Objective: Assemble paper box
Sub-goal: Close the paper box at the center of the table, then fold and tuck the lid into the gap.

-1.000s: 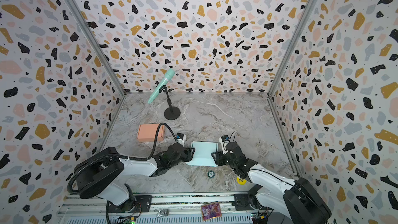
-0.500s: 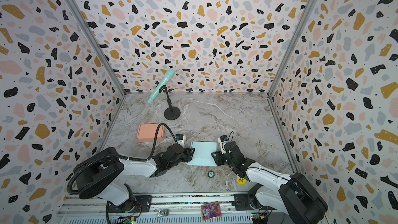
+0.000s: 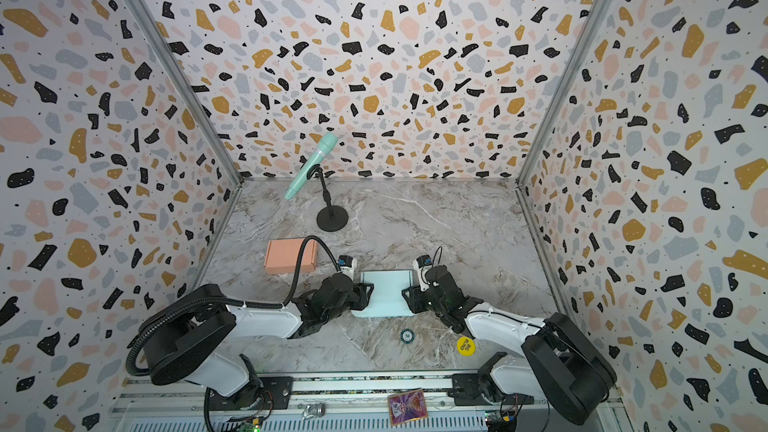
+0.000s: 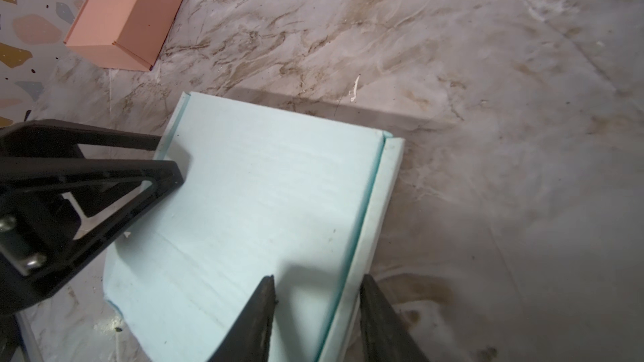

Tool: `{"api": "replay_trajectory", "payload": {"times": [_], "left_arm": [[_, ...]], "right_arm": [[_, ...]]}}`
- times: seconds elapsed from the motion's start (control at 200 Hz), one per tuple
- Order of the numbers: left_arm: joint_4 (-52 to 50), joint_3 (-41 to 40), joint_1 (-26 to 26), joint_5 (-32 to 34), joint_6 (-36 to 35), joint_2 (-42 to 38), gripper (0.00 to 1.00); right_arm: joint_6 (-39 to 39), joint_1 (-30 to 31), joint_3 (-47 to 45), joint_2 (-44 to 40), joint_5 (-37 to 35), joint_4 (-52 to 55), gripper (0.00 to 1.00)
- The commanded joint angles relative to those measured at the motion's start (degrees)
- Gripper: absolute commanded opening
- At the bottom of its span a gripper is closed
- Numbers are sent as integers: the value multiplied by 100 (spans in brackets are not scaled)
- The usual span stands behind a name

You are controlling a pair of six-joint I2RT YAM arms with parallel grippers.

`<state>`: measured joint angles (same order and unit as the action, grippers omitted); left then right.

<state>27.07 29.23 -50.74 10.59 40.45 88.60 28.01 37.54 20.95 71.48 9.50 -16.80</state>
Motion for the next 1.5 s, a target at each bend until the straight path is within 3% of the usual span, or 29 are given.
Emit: {"api": "replay_trajectory", "payload": {"times": [0.0, 0.165, 0.255, 0.436, 0.646, 1.492], "left_arm": [[-498, 135, 45, 130, -209, -253, 54], [-1066, 99, 38, 453, -273, -767, 70], [-1533, 101, 10, 604, -309, -1132, 74], [-1965, 10, -569, 925, -9, -1644, 72], [-1908, -113, -1190, 1165, 483, -1646, 69], [-833, -454, -1509, 945, 912, -1032, 71]], "right_arm": [[-16, 33, 121, -161, 30, -99, 49], [-24, 23, 10, -711, -194, 265, 62], [-52, 17, 6, -1000, -252, 556, 67], [27, 123, -34, -1494, -146, 1066, 70], [207, 466, -166, -1930, -172, 1602, 77], [739, 1075, -601, -1583, -139, 996, 80]]}}
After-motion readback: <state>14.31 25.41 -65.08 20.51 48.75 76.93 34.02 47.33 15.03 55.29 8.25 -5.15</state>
